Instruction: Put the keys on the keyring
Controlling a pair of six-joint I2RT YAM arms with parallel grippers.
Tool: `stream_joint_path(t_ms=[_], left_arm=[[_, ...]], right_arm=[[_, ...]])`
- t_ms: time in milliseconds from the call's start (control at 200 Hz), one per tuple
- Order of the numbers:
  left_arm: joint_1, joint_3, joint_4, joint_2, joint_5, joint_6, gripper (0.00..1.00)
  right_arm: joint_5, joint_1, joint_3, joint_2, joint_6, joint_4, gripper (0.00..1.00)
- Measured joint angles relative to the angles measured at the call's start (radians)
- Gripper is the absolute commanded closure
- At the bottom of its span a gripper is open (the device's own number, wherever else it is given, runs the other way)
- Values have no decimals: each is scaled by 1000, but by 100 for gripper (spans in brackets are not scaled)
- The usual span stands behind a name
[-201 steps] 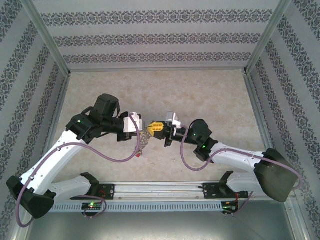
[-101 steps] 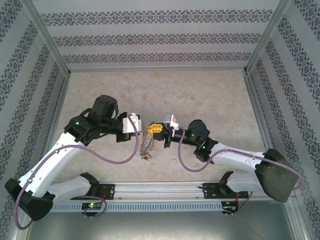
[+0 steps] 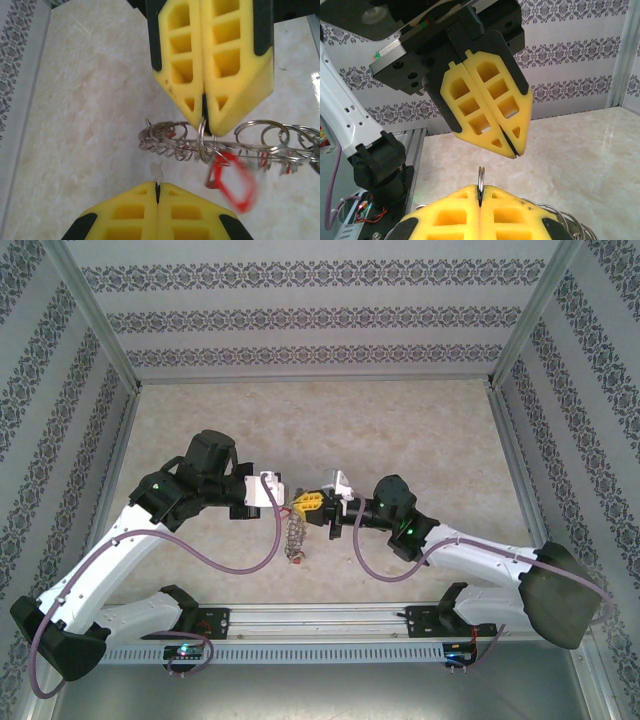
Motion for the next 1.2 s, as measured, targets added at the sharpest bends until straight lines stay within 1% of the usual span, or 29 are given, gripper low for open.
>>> stream_joint_path(t_ms=[175, 260, 325, 385, 465, 500, 689, 799, 904, 1019, 1199], left_arm=[[0, -42, 56, -2, 13, 27, 100], [0, -44, 63, -2, 15, 22, 84], [1, -44, 63, -4, 16, 4, 82], [5, -51, 67, -12, 30, -22, 71], [18, -92, 90, -52, 70, -65, 60], [25, -116, 100, -76, 89, -84, 58], [56, -222, 147, -176, 182, -195, 54], [55, -296, 263, -192, 252, -304, 53], [56, -366, 386, -190, 283, -409, 49], [56, -426, 525, -186, 319, -520, 47], [55, -465, 645, -193, 370, -598, 45]], right_arm=[[-10, 0, 15, 19, 11, -12, 100], [-10, 0, 15, 19, 11, -15, 100], [-14, 0, 15, 18, 10, -15, 100], [-26, -1, 15, 13, 9, -19, 100], [-60, -14, 15, -8, 5, -27, 100], [-78, -23, 15, -21, 3, -30, 100], [-177, -86, 15, -86, 3, -32, 100], [-227, -105, 20, -103, 2, -41, 100], [-257, -106, 27, -104, -4, -52, 100], [-275, -106, 28, -104, -13, -61, 100], [-279, -106, 28, -104, -16, -63, 100]])
